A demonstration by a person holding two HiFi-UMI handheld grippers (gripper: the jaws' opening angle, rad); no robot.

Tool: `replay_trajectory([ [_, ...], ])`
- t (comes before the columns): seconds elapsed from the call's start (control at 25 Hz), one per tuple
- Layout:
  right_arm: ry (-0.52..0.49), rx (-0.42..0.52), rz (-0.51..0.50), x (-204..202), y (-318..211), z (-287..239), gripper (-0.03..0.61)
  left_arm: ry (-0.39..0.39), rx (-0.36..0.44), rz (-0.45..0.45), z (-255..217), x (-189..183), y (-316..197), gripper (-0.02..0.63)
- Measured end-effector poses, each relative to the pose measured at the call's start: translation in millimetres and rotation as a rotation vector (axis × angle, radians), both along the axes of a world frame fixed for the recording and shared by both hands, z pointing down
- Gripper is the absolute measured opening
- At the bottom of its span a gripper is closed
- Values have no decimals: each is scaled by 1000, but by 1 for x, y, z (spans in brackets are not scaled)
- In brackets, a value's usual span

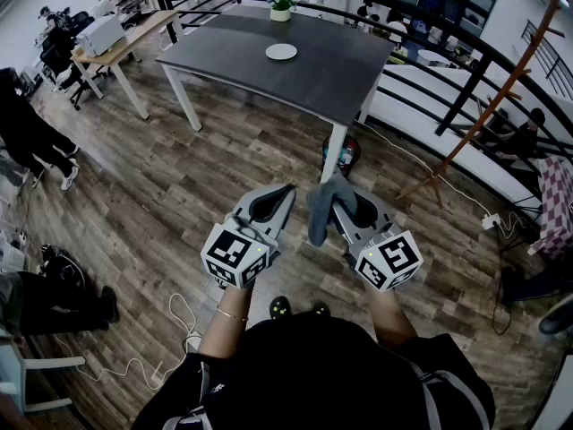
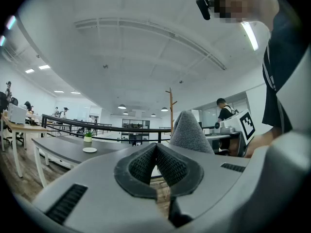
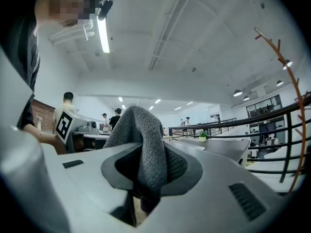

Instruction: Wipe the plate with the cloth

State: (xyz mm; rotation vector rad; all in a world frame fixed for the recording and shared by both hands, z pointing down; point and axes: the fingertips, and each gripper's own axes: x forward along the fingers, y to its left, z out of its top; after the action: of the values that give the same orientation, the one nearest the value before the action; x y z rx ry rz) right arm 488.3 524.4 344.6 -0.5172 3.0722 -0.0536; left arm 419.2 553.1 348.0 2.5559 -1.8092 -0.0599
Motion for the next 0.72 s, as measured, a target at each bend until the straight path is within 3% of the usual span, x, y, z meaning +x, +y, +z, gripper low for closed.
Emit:
replay_trajectory([
  [0.72,-6,2,6,4,0,-1,86,2,-26,25,4,7,1,5],
])
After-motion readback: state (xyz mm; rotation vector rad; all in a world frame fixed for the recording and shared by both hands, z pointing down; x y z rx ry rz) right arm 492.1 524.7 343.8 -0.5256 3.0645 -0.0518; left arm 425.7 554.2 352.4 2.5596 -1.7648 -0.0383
